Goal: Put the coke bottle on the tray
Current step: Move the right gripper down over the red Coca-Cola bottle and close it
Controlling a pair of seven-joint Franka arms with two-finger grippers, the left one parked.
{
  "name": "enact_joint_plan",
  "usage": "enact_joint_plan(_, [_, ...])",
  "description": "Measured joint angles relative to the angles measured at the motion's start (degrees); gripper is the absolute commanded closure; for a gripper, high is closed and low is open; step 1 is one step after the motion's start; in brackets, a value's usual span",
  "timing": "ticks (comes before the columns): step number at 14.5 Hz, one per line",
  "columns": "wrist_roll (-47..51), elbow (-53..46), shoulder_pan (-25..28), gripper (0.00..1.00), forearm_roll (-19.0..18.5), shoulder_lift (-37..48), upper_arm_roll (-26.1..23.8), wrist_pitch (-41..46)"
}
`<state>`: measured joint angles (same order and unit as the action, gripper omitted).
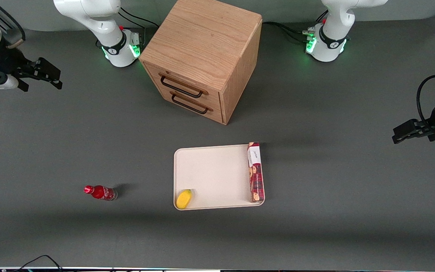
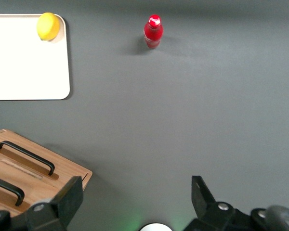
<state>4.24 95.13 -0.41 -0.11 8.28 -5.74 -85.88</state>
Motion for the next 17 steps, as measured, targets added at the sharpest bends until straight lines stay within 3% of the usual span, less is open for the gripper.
enact_joint_plan(8, [-0.01,-2.44,0.02,0.0,0.06,-2.77,0.62,-0.04])
enact_joint_plan(13, [-0.02,-12.59,-0.01,0.0,-0.4,-23.38,0.67,-8.06])
enact_joint_plan(17, [-0.06,-16.9,0.09,0.0,-3.84,-37.23,0.7,-19.17])
